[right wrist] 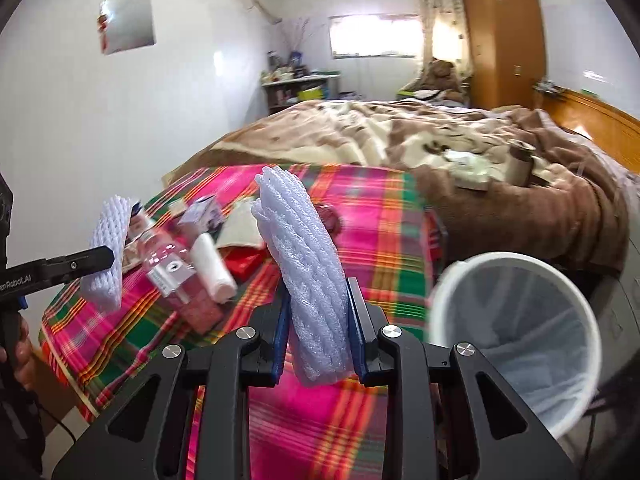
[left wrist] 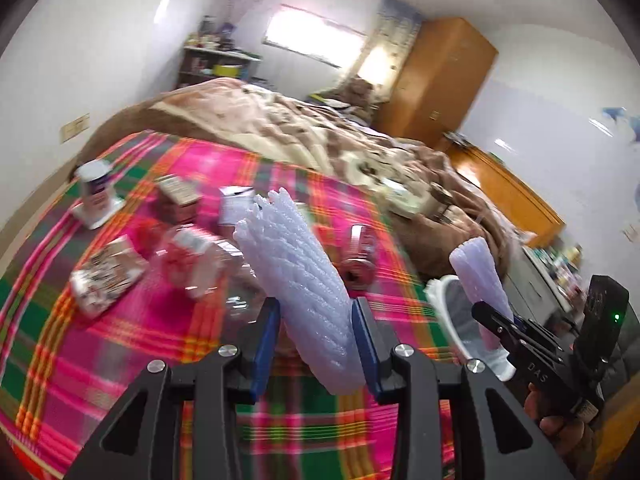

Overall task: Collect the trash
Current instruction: 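Carry both foam sleeves to the white wastebasket and open both tools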

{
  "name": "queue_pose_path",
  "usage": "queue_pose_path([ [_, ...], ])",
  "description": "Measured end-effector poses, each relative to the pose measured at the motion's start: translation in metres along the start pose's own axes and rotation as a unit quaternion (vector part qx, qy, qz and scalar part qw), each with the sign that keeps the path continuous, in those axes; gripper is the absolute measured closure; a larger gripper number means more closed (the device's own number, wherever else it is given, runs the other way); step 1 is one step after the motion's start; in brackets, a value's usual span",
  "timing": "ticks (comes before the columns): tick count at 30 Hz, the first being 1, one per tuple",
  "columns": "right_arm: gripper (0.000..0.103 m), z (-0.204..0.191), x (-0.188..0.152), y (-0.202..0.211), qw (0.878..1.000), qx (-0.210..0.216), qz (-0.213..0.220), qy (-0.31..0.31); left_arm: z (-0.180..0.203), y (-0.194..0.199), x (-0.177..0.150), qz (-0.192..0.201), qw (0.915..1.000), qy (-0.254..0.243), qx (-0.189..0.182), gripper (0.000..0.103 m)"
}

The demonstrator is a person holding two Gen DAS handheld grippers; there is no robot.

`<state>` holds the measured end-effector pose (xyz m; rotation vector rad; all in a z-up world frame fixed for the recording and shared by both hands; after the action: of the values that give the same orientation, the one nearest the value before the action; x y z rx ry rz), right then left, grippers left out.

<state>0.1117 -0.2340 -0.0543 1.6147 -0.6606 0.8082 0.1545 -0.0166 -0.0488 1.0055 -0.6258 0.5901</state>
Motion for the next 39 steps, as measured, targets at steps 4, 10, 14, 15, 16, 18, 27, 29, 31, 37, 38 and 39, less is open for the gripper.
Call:
queue_pose_path([
  [4, 0.076, 0.033, 0.001, 0.013, 0.999, -0.047, 0.009, -0.019, 0.049, -0.014, 0.001, -0.011, 0.9983, -0.044, -0.037, 0.065],
  [10, 0.076, 0.080, -0.005, 0.026, 0.993, -0.104, 0.013, -0.059, 0.118, -0.047, -0.006, -0.044, 0.9904, -0.085, -0.099, 0.065],
  [14, 0.076, 0.107, -0.016, 0.026, 0.987, -0.133, 0.005, -0.086, 0.155, -0.072, -0.016, -0.067, 0.9839, -0.111, -0.123, 0.065],
  [15, 0.076, 0.112, -0.016, 0.025, 0.986, -0.140, 0.003, -0.089, 0.164, -0.078, -0.018, -0.069, 0.9824, -0.114, -0.131, 0.065],
  [16, 0.076, 0.120, -0.019, 0.024, 0.984, -0.152, -0.001, -0.094, 0.175, -0.084, -0.021, -0.072, 0.9801, -0.124, -0.137, 0.065],
  [18, 0.076, 0.135, -0.026, 0.021, 0.980, -0.165, -0.008, -0.107, 0.191, -0.096, -0.027, -0.087, 0.9764, -0.134, -0.145, 0.065],
  [27, 0.075, 0.180, -0.051, 0.018, 0.971, -0.194, -0.042, -0.133, 0.250, -0.155, -0.062, -0.143, 0.9614, -0.174, -0.158, 0.065],
  [29, 0.075, 0.187, -0.056, 0.016, 0.970, -0.195, -0.050, -0.138, 0.260, -0.166, -0.069, -0.156, 0.9574, -0.180, -0.164, 0.065],
  [31, 0.075, 0.193, -0.061, 0.013, 0.968, -0.201, -0.057, -0.138, 0.264, -0.176, -0.074, -0.165, 0.9558, -0.188, -0.154, 0.065],
  [37, 0.074, 0.203, -0.067, 0.006, 0.968, -0.200, -0.076, -0.134, 0.265, -0.193, -0.080, -0.178, 0.9538, -0.191, -0.148, 0.060],
  [38, 0.072, 0.204, -0.068, 0.005, 0.968, -0.196, -0.080, -0.136, 0.266, -0.194, -0.081, -0.179, 0.9530, -0.194, -0.149, 0.056],
  [39, 0.068, 0.204, -0.069, 0.003, 0.969, -0.188, -0.083, -0.137, 0.267, -0.194, -0.081, -0.176, 0.9531, -0.197, -0.148, 0.047],
])
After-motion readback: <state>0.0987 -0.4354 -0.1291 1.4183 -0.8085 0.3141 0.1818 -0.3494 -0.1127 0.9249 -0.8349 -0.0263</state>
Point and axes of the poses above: each gripper's, at about its wrist camera, not at the fingertips, and y roughly against the way its jaws point, z to its right, x to its top, the point moved 10 cm from there along -y, roughly the way its jaws point, and after that the axes turned 1 degree about -x, right-handed, at the moved point
